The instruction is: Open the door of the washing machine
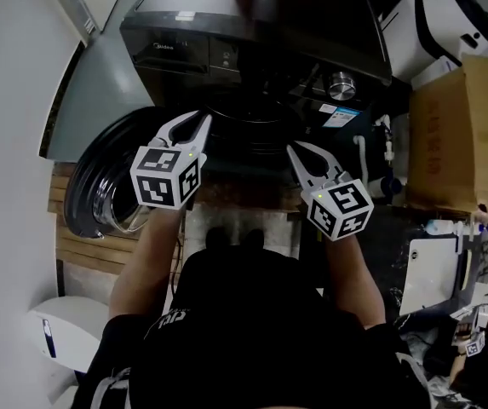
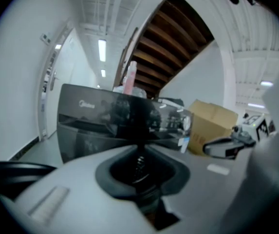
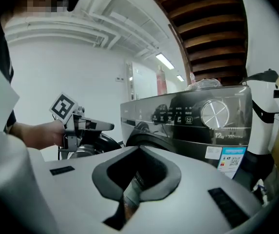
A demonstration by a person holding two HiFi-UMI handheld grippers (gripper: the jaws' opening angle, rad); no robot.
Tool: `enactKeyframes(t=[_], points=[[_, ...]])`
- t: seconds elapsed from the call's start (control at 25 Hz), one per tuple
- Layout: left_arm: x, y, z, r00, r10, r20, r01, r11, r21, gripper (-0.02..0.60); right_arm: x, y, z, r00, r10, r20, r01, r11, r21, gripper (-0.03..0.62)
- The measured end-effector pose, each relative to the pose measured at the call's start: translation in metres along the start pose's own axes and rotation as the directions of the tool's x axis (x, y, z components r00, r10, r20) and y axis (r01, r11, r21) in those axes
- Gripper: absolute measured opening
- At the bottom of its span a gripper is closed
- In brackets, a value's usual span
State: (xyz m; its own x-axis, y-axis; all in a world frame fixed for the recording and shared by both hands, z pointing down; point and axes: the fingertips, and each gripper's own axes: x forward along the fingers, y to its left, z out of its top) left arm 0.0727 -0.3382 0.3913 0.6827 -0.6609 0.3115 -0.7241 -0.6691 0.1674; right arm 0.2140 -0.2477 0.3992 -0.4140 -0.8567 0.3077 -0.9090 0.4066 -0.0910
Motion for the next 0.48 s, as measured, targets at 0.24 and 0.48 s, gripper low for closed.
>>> enactKeyframes(t=[0.24,0.48], points=[[0.008,-0.006,0.028,0.999,-0.017,0.044,0.017,1.000,0.013,0.044,-0.019,-0.029,0.035,0.993,-0.058,0.099,0.061,0.998,-0.032,-0.006],[0.004,-0.004,0.061,0.994,-0.020,0.107,0.015,0.999,0.048,0.037,-0.040,-0.038,0.080,0.964,-0.105,0.246,0.132,0.986,-0.098,-0.006]])
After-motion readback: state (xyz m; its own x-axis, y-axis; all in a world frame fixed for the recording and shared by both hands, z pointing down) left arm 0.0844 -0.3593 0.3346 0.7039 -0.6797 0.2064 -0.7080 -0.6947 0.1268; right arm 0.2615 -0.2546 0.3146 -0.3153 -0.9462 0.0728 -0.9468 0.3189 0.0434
